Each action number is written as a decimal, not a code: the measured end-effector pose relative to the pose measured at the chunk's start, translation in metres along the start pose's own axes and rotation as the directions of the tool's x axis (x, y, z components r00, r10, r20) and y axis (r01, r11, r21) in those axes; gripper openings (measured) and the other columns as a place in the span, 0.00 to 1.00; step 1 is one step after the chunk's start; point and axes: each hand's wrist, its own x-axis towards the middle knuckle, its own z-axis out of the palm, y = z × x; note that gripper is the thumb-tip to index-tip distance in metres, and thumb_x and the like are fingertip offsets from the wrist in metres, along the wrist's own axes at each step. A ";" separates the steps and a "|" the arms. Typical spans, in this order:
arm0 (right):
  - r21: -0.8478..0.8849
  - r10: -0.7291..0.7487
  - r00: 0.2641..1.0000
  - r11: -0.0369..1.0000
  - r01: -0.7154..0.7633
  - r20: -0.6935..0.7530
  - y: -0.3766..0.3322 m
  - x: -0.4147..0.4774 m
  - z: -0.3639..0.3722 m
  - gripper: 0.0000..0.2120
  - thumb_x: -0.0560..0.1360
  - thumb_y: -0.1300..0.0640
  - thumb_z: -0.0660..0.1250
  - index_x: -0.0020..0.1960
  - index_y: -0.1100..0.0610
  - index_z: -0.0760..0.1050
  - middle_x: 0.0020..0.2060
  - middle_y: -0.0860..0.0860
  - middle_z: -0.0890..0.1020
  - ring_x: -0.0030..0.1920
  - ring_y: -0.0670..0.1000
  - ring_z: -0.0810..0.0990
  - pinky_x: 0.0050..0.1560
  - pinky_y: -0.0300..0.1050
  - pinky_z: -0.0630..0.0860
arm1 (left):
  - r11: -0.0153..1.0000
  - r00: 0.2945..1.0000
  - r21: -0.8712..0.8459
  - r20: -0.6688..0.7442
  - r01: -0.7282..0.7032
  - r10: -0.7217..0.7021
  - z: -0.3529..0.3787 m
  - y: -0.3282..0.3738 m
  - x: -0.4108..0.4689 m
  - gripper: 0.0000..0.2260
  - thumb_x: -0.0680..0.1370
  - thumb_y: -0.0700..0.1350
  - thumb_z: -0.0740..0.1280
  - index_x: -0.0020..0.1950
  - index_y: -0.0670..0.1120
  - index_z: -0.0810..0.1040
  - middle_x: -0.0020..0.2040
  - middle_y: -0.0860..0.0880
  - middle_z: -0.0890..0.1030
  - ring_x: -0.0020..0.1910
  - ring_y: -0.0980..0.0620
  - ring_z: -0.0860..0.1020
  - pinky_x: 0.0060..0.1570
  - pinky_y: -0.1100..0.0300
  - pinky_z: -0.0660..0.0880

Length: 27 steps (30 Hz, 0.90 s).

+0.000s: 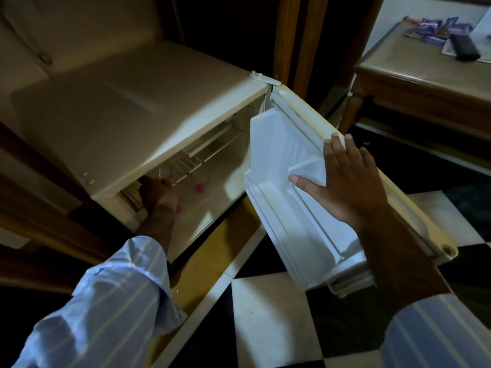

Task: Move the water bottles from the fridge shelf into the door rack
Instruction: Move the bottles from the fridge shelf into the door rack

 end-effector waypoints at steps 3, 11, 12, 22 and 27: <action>-0.007 -0.002 1.000 1.000 0.002 -0.005 0.001 0.001 0.000 0.55 0.71 0.19 0.43 0.83 0.58 0.52 0.84 0.55 0.53 0.84 0.55 0.47 0.83 0.57 0.47 | 0.978 0.978 0.014 0.003 -0.206 0.206 -0.012 -0.016 -0.040 0.26 0.82 0.47 0.64 0.74 0.34 0.63 0.59 0.32 0.79 0.58 0.32 0.80 0.50 0.46 0.78; -0.015 -0.012 1.000 1.000 0.011 -0.010 0.006 0.000 -0.005 0.48 0.76 0.25 0.44 0.82 0.60 0.55 0.84 0.56 0.56 0.84 0.57 0.50 0.82 0.57 0.49 | 0.815 0.836 -0.188 -0.144 -0.548 0.529 -0.057 -0.032 -0.145 0.11 0.81 0.56 0.61 0.48 0.52 0.62 0.41 0.47 0.75 0.35 0.49 0.75 0.33 0.59 0.70; -0.011 -0.012 1.000 1.000 0.012 -0.016 0.006 0.000 -0.005 0.46 0.77 0.28 0.42 0.82 0.61 0.56 0.83 0.57 0.57 0.84 0.58 0.51 0.82 0.57 0.49 | 0.793 0.809 -0.160 -0.123 -0.587 0.574 -0.058 -0.025 -0.146 0.09 0.81 0.56 0.60 0.48 0.53 0.63 0.42 0.49 0.76 0.36 0.50 0.76 0.33 0.60 0.72; -0.039 -0.013 1.000 0.999 0.012 -0.022 0.002 -0.004 -0.006 0.36 0.82 0.40 0.42 0.82 0.61 0.55 0.83 0.58 0.57 0.84 0.58 0.52 0.82 0.59 0.51 | 0.631 0.609 -0.094 0.191 -0.770 0.770 0.000 0.099 -0.136 0.12 0.83 0.52 0.61 0.55 0.43 0.75 0.44 0.48 0.80 0.39 0.50 0.79 0.36 0.55 0.75; -0.029 0.001 0.999 1.000 -0.002 -0.032 -0.001 -0.005 -0.004 0.36 0.82 0.39 0.43 0.82 0.61 0.55 0.83 0.57 0.57 0.84 0.58 0.51 0.82 0.58 0.50 | 0.551 0.543 0.117 0.424 -0.826 0.724 0.059 0.135 -0.121 0.16 0.85 0.51 0.59 0.63 0.39 0.73 0.53 0.38 0.83 0.49 0.38 0.84 0.44 0.51 0.78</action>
